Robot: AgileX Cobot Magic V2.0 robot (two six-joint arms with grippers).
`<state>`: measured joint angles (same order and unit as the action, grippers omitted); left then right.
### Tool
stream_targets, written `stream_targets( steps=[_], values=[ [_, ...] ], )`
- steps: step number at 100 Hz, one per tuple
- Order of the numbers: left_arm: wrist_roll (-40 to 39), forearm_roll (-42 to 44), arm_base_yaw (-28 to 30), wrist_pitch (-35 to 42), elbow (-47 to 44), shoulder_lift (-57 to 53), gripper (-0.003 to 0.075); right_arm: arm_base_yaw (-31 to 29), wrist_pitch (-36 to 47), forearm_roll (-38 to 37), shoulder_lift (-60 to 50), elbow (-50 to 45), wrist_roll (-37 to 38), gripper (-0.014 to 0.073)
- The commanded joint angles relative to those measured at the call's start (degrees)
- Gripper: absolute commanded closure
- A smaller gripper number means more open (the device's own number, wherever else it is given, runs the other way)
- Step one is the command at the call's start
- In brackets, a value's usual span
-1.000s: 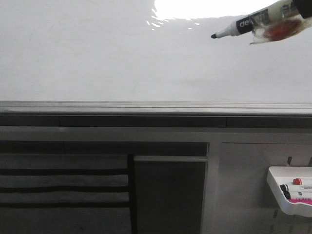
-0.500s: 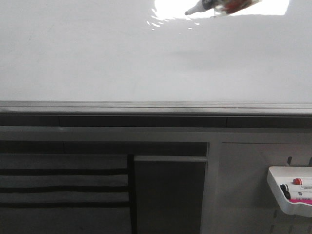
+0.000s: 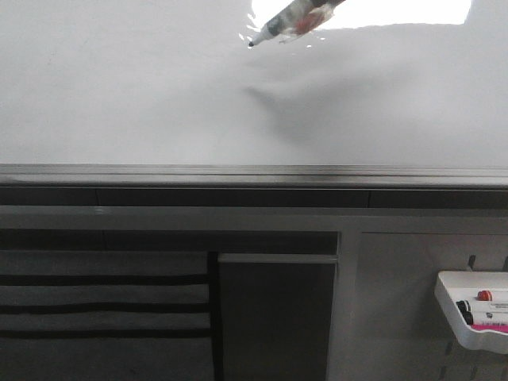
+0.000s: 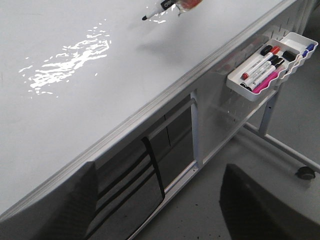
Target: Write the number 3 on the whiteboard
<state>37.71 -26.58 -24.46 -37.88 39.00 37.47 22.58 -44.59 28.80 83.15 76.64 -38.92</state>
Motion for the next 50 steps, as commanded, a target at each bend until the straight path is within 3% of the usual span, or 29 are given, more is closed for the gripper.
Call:
stream_targets(
  steps=[1, 24, 50],
  values=[
    [-0.6, -1.88, 0.05, 3.87, 1.49, -0.19, 0.0241, -0.35, 1.13, 0.59, 0.17, 3.83, -1.24, 0.0585],
    [-0.6, -1.88, 0.05, 3.87, 1.49, -0.19, 0.0241, -0.35, 4.77, 0.04, 3.75, 5.25, -3.44, 0.0585],
    [-0.6, -1.88, 0.05, 3.87, 1.49, -0.19, 0.0241, -0.59, 5.48, -6.48, 4.54, 5.25, -3.2, 0.0585]
  ],
)
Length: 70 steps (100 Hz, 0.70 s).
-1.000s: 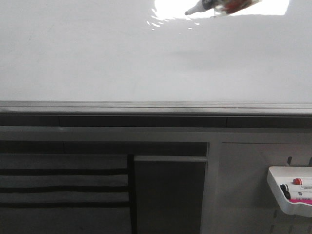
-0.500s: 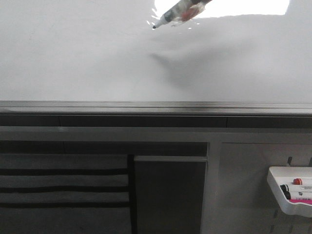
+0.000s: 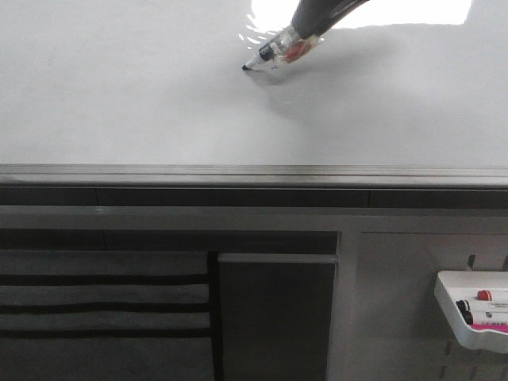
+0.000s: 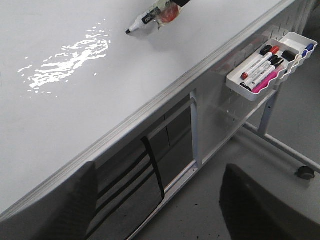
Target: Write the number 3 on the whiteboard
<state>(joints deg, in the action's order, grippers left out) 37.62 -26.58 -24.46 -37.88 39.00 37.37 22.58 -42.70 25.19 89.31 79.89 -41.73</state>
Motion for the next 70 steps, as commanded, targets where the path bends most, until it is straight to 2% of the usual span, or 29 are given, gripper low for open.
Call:
stream_targets(
  steps=[1, 9, 23, 32, 50, 70],
  values=[
    [-0.51, -1.88, 0.05, 3.87, 1.49, -0.09, 0.0241, -0.61, 3.59, -3.21, -1.79, 2.0, -0.22, 0.0585],
    [-0.51, -1.88, 0.05, 3.97, 1.49, -0.09, 0.0241, -1.89, 1.59, -5.16, -2.25, 2.0, 3.0, 0.0585],
    [-0.51, -1.88, 0.05, 3.97, 1.49, -0.09, 0.0241, -3.26, -5.13, -4.27, -2.55, 1.62, 3.0, 0.0585],
    [-0.51, -1.88, 0.05, 3.97, 1.49, -0.09, 0.0241, -1.67, -4.12, -0.4, -1.0, 0.67, 1.87, 0.0585],
    [-0.51, -1.88, 0.05, 4.09, 1.49, -0.09, 0.0241, 0.15, 0.32, -0.59, 1.22, 0.67, 2.09, 0.0585],
    [-0.51, -1.88, 0.05, 4.09, 1.49, -0.09, 0.0241, -3.07, -9.21, -1.94, -1.47, -1.12, 2.6, 0.0585]
  ],
)
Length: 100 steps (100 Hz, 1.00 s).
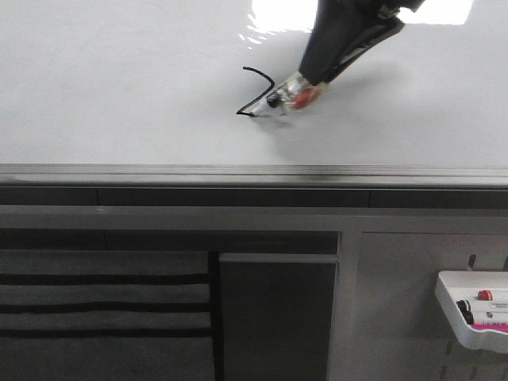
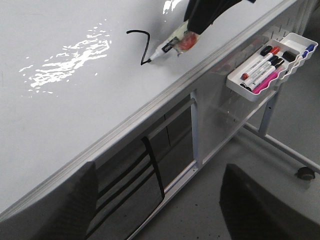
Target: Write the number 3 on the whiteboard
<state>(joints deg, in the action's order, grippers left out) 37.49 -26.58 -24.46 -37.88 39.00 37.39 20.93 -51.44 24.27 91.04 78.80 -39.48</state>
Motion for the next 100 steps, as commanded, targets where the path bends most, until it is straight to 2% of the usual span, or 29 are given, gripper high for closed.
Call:
stream_targets(
  steps=[1, 11, 25, 34, 44, 58, 84, 100],
  values=[
    [-0.38, -1.88, 0.05, 4.09, 1.49, -0.1, 0.0241, -1.42, -0.47, -0.84, -3.2, -0.24, 0.17, 0.0585],
    [-0.38, -1.88, 0.05, 4.09, 1.49, -0.1, 0.0241, 1.02, 4.3, 4.21, -2.22, -2.72, -2.79, 0.0585],
    [-0.38, -1.88, 0.05, 4.09, 1.49, 0.0, 0.0241, 5.06, 12.04, 4.4, -0.88, -1.59, -3.06, 0.0585],
    [-0.38, -1.88, 0.05, 4.09, 1.49, 0.12, 0.0241, 5.19, 6.1, 5.58, -1.97, -0.12, -2.79, 0.0585],
    [-0.38, -1.88, 0.05, 4.09, 1.49, 0.21, 0.0241, 5.19, -2.31, 12.08, -5.56, -1.99, -9.28, 0.0585],
    [-0.38, -1.88, 0.05, 4.09, 1.49, 0.24, 0.0241, 5.19, -3.87, 21.9, -13.05, -7.46, -17.58, 0.0585],
    [-0.38, -1.88, 0.05, 4.09, 1.49, 0.24, 0.0241, 5.19, -11.25, 21.55, -23.43, -11.18, -18.26, 0.0585],
    [-0.38, -1.88, 0.05, 4.09, 1.49, 0.24, 0.0241, 5.19, -11.77, 20.66, -27.63, -12.07, -18.76, 0.0585]
  ],
)
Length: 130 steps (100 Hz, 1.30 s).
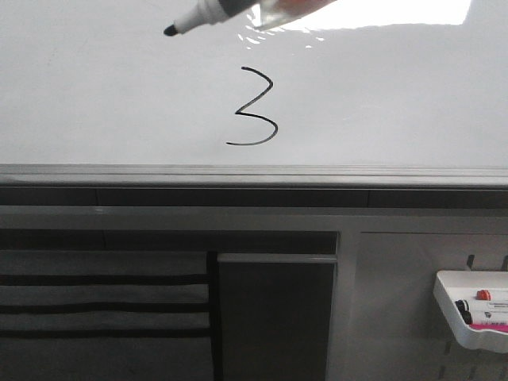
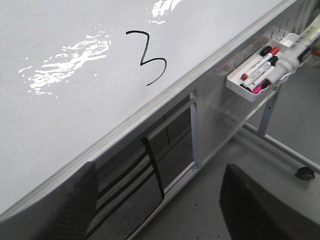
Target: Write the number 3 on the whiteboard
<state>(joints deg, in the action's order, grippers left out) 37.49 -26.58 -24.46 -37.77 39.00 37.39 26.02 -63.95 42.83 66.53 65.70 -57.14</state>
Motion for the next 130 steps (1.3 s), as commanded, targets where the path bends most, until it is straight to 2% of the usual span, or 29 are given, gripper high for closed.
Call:
stream_targets(
  steps=[1, 32, 42, 47, 64, 85, 94, 130],
  values=[
    [-0.38, -1.88, 0.05, 3.98, 1.49, 0.24, 0.0241, 0.09, 0.74, 2.14, -3.27, 0.92, -1.1, 0.0585],
    [-0.38, -2.84, 0.05, 4.39, 1.49, 0.24, 0.0241, 0.09, 0.66, 0.82, -4.63, 0.92, -4.95, 0.0585],
    [-0.38, -2.99, 0.05, 3.75, 1.49, 0.24, 0.0241, 0.09, 0.12, 0.73, -4.63, 0.92, -8.96, 0.0585],
    [0.3, -2.99, 0.05, 3.4, 1.6, 0.48, 0.0241, 0.09, -0.43, 0.73, -4.63, 0.92, -13.74, 0.0585],
    [11.25, -4.65, -0.03, -5.16, 5.25, 4.89, 0.0241, 0.09, -0.77, 0.83, -4.63, 0.92, -24.59, 0.0585],
    [24.42, -13.12, -0.07, -14.34, 13.23, 13.82, 0.0241, 0.09, 1.28, 0.83, -4.63, 0.92, -26.52, 0.0585],
    [26.73, -14.57, -1.96, -16.22, 16.77, 18.04, 0.0241, 0.09, 1.96, 0.83, -4.63, 0.92, -26.52, 0.0585],
    [26.86, -12.65, -14.84, -16.22, 29.47, 32.38, 0.0242, 0.09, 2.1, 0.83, -4.63, 0.92, -26.52, 0.0585]
  ],
)
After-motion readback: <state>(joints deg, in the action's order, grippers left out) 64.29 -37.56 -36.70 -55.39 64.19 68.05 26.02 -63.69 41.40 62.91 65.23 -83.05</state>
